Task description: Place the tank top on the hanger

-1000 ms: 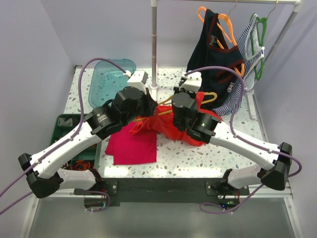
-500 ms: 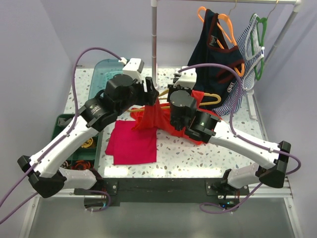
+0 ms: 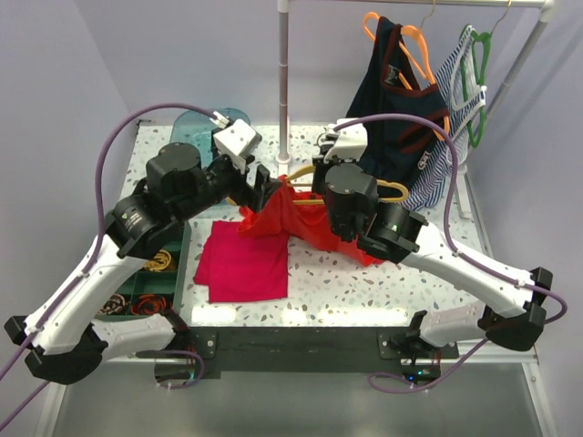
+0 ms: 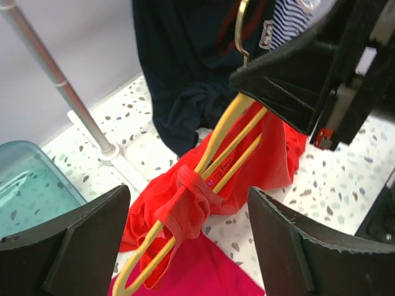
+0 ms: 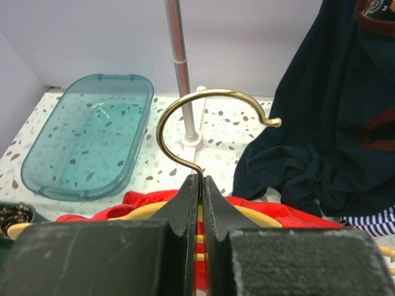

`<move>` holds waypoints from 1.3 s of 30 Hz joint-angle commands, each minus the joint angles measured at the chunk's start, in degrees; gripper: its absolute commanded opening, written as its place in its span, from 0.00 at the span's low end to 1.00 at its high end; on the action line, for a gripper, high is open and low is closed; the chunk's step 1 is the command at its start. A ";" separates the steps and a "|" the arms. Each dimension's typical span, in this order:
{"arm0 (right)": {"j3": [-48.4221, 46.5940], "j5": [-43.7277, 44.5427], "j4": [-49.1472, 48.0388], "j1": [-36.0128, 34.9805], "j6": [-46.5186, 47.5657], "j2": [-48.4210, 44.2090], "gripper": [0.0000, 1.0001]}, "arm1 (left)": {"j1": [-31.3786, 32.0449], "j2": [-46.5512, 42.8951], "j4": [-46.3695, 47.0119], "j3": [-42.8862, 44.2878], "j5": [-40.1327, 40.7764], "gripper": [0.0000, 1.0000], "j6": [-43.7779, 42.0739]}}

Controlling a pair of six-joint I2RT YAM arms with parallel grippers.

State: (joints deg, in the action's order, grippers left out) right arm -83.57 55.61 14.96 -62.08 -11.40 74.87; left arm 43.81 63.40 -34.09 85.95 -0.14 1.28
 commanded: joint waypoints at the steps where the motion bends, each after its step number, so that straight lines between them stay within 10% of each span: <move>1: -2.65 -4.37 2.26 -0.05 -1.34 -3.85 0.00 | -0.48 1.64 -0.72 -2.19 -9.77 0.82 -7.60; 17: -1.42 -5.78 2.62 -0.05 -2.49 -5.70 0.00 | -2.42 4.28 0.07 -7.99 -18.22 0.76 -10.42; 33: -1.24 -5.61 3.49 -0.14 -2.40 -5.44 0.00 | -2.59 3.40 7.97 -13.18 -18.68 0.00 -3.40; 39: 0.68 -6.04 5.60 -0.14 -4.25 -7.98 0.65 | -2.42 1.82 9.83 -13.88 -15.86 0.00 2.76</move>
State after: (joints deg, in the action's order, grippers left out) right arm -83.55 49.84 21.12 -62.04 -14.33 69.97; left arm 41.36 67.75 -28.97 72.60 -16.93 -1.41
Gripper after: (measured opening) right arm 0.489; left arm 0.434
